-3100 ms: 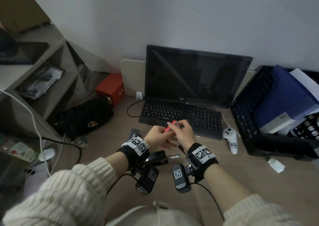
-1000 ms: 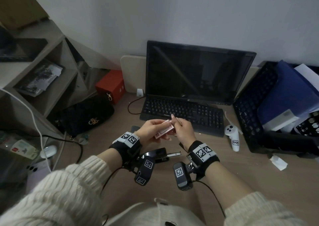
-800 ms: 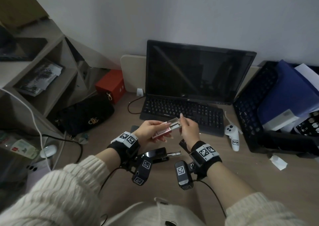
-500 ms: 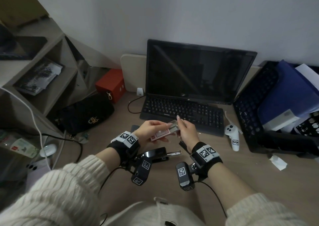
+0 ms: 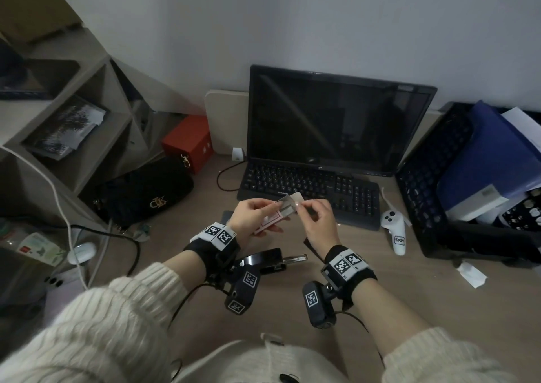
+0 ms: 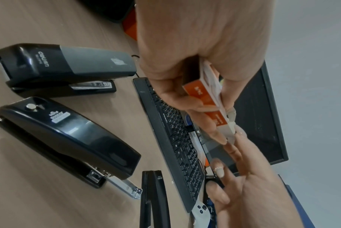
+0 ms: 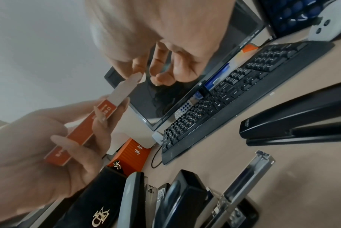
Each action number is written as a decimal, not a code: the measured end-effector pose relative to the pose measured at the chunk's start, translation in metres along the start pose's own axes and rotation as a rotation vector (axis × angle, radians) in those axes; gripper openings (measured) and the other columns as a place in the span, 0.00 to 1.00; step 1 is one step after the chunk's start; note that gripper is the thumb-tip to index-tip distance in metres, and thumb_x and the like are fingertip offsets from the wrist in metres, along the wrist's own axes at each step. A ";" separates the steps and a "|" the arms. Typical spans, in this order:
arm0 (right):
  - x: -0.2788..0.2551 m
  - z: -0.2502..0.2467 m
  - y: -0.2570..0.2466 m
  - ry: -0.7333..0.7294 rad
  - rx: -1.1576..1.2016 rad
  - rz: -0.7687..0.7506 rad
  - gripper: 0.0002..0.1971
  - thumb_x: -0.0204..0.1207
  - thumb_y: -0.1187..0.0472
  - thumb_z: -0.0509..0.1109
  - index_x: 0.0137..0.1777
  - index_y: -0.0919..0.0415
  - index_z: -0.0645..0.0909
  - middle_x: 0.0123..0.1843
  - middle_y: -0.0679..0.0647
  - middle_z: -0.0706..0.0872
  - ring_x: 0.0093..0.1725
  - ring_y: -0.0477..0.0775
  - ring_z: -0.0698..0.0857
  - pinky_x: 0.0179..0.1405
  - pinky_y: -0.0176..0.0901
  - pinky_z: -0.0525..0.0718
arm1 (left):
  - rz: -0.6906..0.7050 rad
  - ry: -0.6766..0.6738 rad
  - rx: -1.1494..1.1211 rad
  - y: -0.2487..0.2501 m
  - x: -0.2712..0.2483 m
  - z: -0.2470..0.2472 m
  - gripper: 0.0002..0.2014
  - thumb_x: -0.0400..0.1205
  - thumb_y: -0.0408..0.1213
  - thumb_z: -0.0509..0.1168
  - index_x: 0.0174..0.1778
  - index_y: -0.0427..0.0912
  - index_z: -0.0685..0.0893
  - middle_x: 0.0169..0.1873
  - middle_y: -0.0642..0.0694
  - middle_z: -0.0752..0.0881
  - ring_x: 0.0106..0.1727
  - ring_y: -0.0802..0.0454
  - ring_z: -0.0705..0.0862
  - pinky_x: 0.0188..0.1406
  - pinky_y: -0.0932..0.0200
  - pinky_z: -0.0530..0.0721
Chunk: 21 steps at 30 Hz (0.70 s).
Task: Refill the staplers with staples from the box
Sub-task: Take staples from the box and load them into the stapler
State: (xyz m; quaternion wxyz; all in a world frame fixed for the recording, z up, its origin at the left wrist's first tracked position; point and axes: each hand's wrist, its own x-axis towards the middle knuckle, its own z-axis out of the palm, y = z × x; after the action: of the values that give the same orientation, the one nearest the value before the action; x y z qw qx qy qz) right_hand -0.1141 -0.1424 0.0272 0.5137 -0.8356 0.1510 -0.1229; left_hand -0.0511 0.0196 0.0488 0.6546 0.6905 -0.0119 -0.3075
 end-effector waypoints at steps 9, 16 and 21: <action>-0.001 0.006 -0.006 -0.045 -0.088 0.020 0.22 0.73 0.38 0.69 0.34 0.54 0.68 0.40 0.48 0.73 0.36 0.44 0.72 0.38 0.35 0.72 | 0.044 -0.015 0.095 0.003 -0.006 0.007 0.07 0.83 0.45 0.70 0.48 0.46 0.88 0.37 0.47 0.92 0.32 0.51 0.92 0.18 0.67 0.76; 0.003 0.004 0.000 -0.110 -0.009 0.039 0.23 0.76 0.39 0.66 0.42 0.61 0.74 0.40 0.54 0.80 0.41 0.52 0.80 0.39 0.40 0.77 | 0.085 -0.024 0.070 0.002 -0.008 0.006 0.12 0.82 0.46 0.71 0.53 0.42 0.89 0.35 0.46 0.92 0.32 0.49 0.92 0.18 0.66 0.76; 0.005 0.001 -0.003 -0.223 0.142 0.186 0.23 0.77 0.40 0.65 0.45 0.63 0.75 0.37 0.54 0.81 0.28 0.49 0.75 0.26 0.39 0.74 | 0.094 -0.059 0.068 -0.001 -0.010 0.006 0.11 0.84 0.45 0.68 0.54 0.41 0.88 0.31 0.50 0.92 0.30 0.51 0.91 0.19 0.66 0.76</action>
State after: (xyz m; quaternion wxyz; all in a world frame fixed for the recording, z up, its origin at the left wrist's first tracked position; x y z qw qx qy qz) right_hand -0.1083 -0.1424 0.0301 0.5943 -0.7880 0.1608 0.0084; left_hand -0.0623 0.0184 0.0521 0.6438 0.7017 -0.0738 -0.2961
